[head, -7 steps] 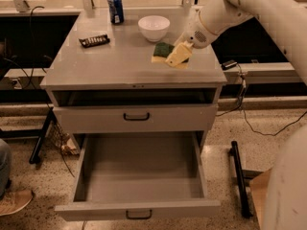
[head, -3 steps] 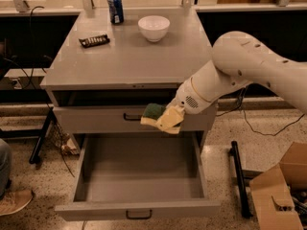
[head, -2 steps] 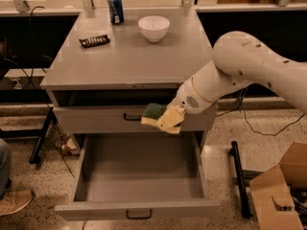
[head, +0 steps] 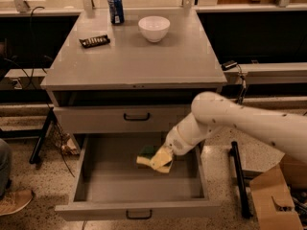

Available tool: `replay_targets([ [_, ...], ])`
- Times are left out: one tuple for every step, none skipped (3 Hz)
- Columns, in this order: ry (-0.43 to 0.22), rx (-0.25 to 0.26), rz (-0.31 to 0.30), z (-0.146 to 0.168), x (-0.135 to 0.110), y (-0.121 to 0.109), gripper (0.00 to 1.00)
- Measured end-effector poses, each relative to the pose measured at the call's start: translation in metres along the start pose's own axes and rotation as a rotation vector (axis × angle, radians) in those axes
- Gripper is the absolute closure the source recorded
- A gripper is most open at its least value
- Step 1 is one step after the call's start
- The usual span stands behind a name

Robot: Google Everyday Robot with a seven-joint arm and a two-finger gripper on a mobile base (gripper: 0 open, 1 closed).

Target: Place sponge into middle drawer

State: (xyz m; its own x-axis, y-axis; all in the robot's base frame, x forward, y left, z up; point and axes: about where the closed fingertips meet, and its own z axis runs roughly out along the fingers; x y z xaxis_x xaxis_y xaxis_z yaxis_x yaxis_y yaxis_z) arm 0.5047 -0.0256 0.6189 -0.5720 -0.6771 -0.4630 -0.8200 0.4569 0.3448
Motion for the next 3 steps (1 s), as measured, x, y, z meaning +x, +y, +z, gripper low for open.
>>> replay_targets([
  [-0.008,-0.029,0.056,0.055,0.024,-0.013,1.00],
  [-0.052,0.002,0.147,0.095,0.045,-0.028,0.81],
  [-0.130,0.060,0.202,0.123,0.046,-0.047,0.58],
])
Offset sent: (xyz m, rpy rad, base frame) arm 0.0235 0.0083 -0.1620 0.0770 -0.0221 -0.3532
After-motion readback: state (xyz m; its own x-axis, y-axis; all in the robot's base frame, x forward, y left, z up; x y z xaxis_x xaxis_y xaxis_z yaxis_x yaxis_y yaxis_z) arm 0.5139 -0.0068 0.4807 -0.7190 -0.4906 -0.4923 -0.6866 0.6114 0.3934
